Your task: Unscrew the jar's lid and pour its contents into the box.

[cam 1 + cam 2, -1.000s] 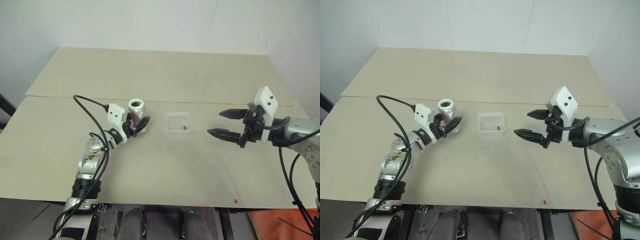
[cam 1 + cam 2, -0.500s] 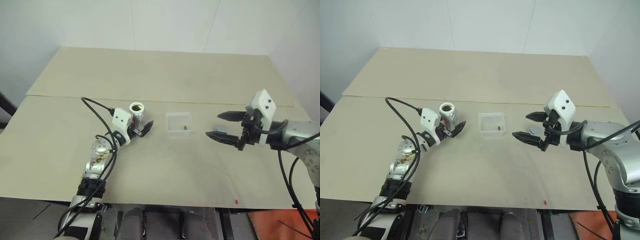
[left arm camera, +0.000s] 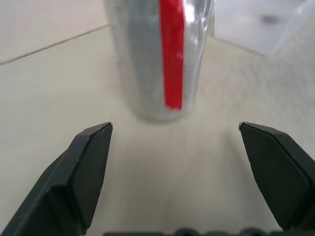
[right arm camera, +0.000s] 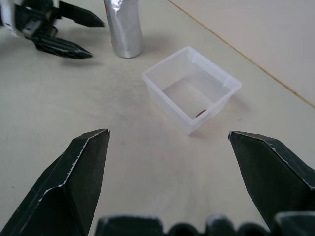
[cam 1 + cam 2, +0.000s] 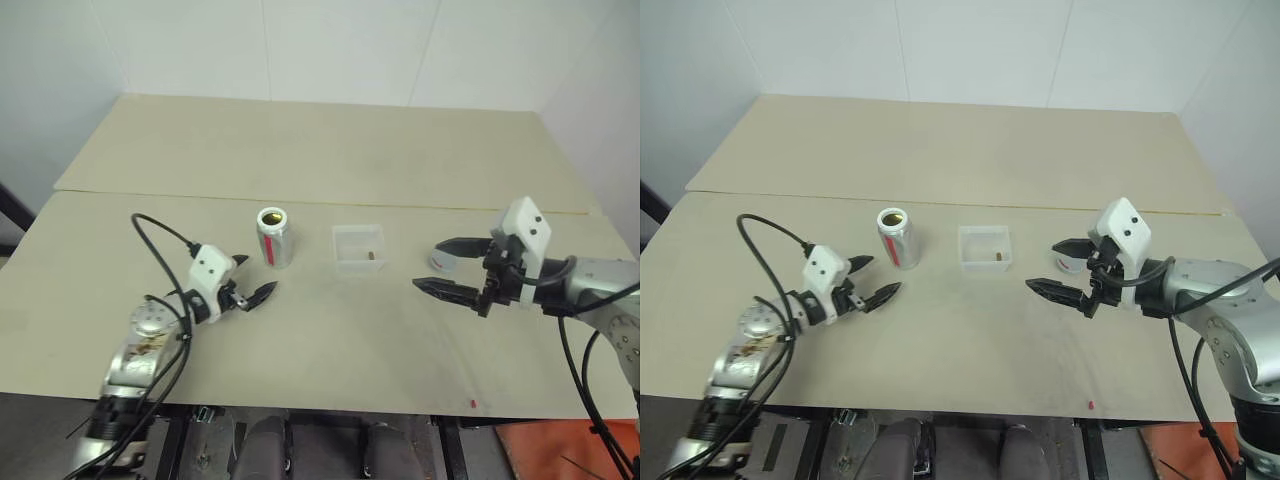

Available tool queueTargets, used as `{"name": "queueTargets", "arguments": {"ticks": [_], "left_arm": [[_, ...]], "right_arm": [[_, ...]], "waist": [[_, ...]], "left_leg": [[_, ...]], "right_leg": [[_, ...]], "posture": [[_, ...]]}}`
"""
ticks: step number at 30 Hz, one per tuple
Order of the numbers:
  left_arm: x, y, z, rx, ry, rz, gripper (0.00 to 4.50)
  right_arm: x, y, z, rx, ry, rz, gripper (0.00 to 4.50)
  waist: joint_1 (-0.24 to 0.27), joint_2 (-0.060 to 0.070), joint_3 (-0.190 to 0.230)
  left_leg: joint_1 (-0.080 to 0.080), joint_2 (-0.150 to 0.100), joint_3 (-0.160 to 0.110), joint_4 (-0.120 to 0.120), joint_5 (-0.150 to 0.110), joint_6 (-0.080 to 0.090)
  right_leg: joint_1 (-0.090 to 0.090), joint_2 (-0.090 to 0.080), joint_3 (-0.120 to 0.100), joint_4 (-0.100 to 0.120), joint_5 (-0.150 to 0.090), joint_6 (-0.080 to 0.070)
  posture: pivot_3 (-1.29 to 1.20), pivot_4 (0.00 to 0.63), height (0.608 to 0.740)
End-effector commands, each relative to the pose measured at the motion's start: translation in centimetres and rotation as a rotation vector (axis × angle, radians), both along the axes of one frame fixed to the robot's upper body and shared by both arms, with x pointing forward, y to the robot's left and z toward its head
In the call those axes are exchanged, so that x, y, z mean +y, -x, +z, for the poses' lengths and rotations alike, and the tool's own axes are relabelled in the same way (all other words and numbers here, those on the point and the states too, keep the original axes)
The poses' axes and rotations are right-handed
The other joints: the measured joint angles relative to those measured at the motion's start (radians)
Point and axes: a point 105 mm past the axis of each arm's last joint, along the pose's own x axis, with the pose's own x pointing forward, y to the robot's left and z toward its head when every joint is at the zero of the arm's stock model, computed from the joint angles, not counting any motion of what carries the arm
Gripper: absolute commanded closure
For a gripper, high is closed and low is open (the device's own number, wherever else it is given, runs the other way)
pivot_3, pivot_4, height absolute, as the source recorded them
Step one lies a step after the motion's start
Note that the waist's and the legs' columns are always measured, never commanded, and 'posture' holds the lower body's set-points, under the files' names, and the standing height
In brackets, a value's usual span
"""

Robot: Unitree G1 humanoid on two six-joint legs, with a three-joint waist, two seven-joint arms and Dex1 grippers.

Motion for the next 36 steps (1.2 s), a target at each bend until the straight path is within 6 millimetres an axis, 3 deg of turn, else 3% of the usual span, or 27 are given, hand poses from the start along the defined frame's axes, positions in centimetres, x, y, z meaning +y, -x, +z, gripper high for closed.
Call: {"name": "queueTargets", "arguments": {"ticks": [1,5,13,36], "left_arm": [[0.3,2.3,3.2,-0.034,-0.003,-0.151,0.04],[2.1,5.5,6.3,-0.003,-0.065,-0.387,0.04],[3.4,6.4,11.1,-0.042,-0.070,-0.548,0.04],[2.0,6.9,11.1,-0.055,-0.041,-0.583,0.04]], "right_arm": [[-0.3,0.4,1.3,-0.059,-0.001,-0.005,0.00],[-1.0,0.7,1.1,-0.039,0.003,-0.007,0.00],[-2.4,1.0,0.6,-0.010,0.048,-0.007,0.00],[-2.8,1.6,1.1,-0.017,0.095,0.018,0.00]], "waist": [[-0.001,0.001,0.000],[-0.004,0.001,0.000],[-0.002,0.001,0.000],[-0.003,0.001,0.000]], "left_leg": [[0.000,0.000,0.000,0.000,0.000,0.000],[0.002,0.000,0.001,-0.002,0.001,-0.001],[0.004,0.000,0.003,-0.003,-0.001,0.001],[0.005,0.000,0.006,-0.005,0.000,0.000]], "right_leg": [[0.000,0.000,0.000,0.000,0.000,0.000],[0.000,0.000,0.000,0.000,-0.001,-0.001],[0.002,0.000,0.001,-0.003,-0.001,-0.001],[0.001,0.000,0.002,-0.001,-0.001,-0.001]], "posture": [[0.00,0.150,0.740],[0.00,0.150,0.740],[0.00,0.150,0.740],[0.00,0.150,0.740]]}}
